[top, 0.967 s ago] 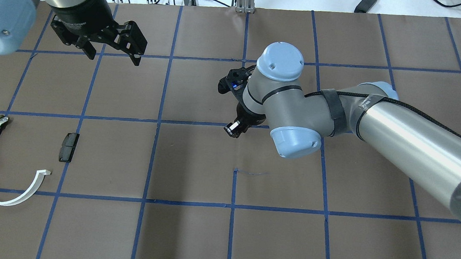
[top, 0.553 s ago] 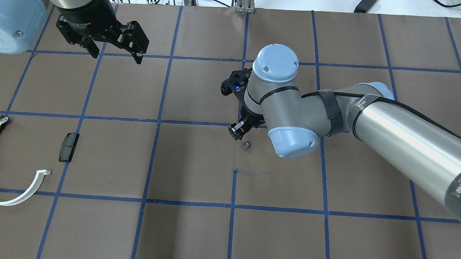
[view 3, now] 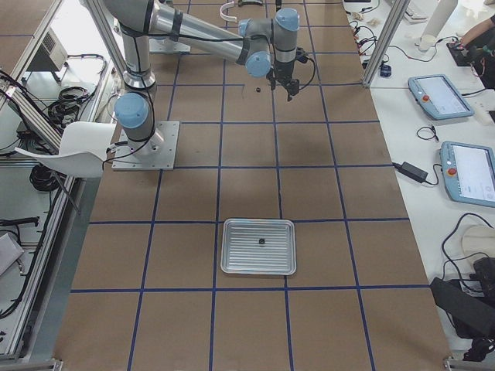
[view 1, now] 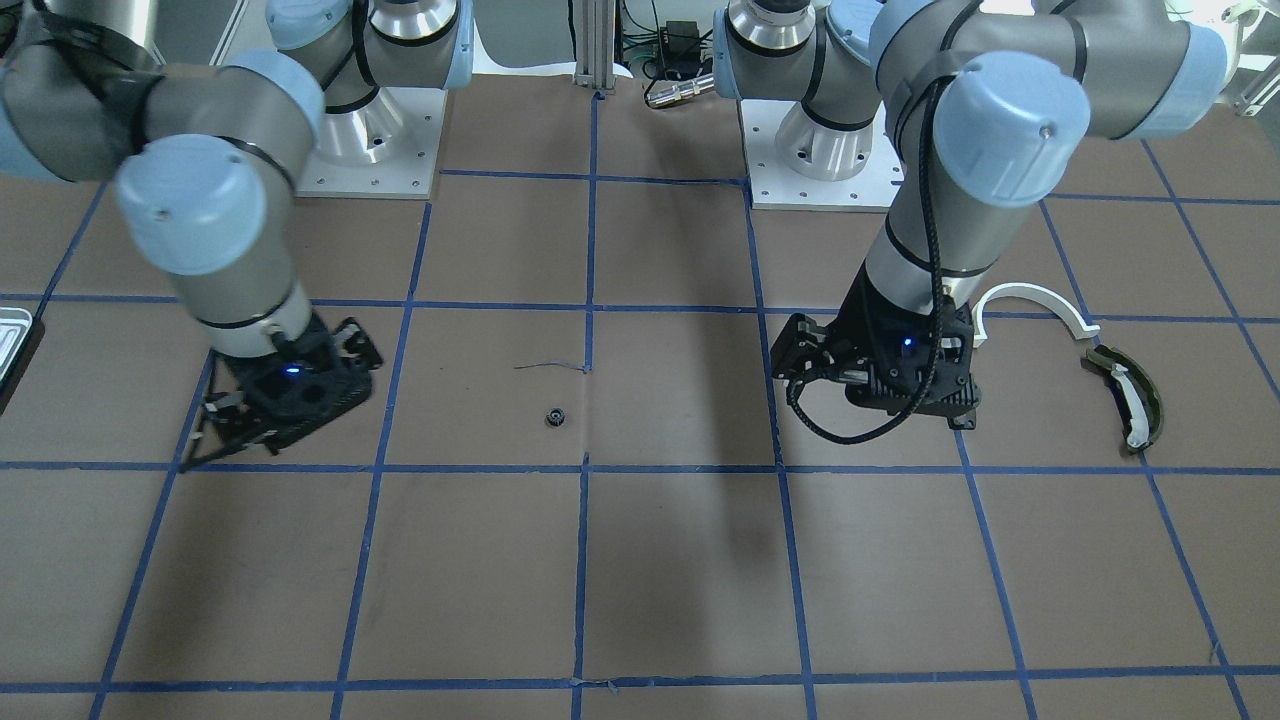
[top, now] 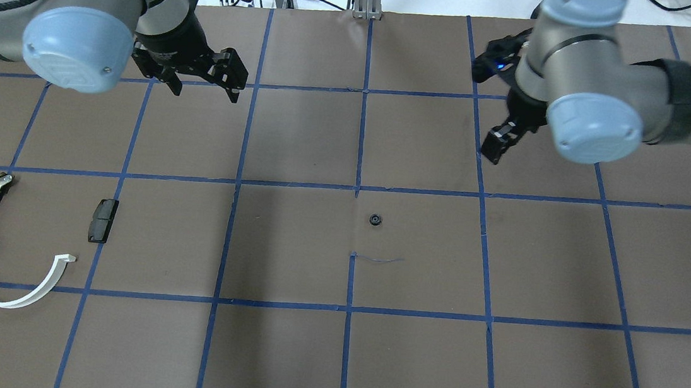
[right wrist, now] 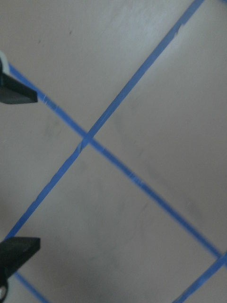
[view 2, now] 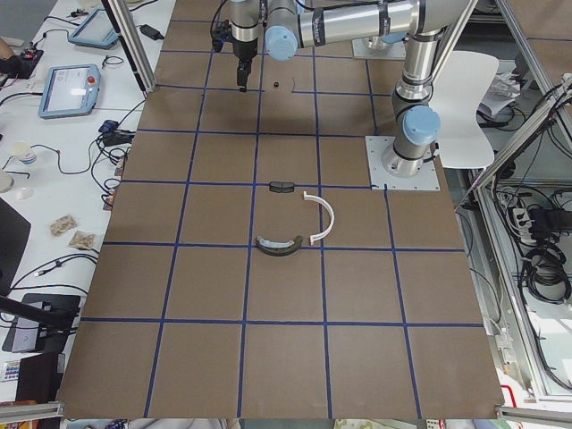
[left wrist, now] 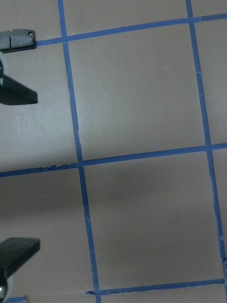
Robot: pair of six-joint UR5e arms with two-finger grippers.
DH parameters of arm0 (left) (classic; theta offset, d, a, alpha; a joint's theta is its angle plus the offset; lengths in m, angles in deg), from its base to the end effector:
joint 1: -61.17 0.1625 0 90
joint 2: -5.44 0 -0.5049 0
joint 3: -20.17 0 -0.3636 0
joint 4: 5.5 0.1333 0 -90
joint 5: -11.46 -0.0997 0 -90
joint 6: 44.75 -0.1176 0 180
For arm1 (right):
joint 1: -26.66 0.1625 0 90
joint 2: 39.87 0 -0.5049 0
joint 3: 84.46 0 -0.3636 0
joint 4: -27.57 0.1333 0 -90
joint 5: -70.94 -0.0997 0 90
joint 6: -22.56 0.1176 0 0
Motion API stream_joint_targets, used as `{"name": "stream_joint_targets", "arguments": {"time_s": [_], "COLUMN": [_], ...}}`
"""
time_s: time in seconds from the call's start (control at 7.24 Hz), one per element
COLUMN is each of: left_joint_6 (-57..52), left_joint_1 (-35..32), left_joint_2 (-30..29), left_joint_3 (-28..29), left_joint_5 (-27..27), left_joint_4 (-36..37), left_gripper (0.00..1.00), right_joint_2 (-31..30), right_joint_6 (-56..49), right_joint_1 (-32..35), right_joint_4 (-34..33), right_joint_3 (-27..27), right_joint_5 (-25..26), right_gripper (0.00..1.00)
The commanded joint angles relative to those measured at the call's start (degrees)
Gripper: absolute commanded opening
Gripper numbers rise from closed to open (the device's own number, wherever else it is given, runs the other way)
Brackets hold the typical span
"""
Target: Place bearing gear from tray to pile
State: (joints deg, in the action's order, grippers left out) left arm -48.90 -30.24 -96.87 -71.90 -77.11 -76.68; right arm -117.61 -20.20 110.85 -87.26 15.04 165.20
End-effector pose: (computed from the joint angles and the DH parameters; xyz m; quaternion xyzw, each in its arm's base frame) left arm -0.1502 -0.5648 0.4560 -0.0489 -0.9980 0.0390 0.0115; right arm 0.0682 -0.5605 0.4093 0.3156 -0.9478 0.0091 0.0449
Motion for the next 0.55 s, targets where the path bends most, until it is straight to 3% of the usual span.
{"name": "stream_joint_targets", "arguments": {"time_s": [0.0, 0.14, 0.41], "left_joint_6": [7.3, 13.1, 23.1], "left_joint_1": [-6.4, -11.2, -18.9], "left_joint_2": [-5.9, -8.9, -12.6], "left_joint_3": [-0.2, -0.2, -0.5], "left_joint_5": [0.9, 0.6, 0.1], "left_joint_4": [7.0, 11.5, 14.1], "left_gripper": [1.0, 1.0, 1.0], "right_joint_2": [-0.3, -0.1, 8.8], "right_joint_6": [-4.0, -14.4, -28.4], "right_joint_1": [-17.8, -24.9, -37.9], "right_joint_4": [0.7, 0.5, -7.4], "right_joint_3": [-0.2, -0.2, -1.0], "right_joint_5": [1.6, 1.4, -0.2], "right_gripper": [1.0, 1.0, 1.0]}}
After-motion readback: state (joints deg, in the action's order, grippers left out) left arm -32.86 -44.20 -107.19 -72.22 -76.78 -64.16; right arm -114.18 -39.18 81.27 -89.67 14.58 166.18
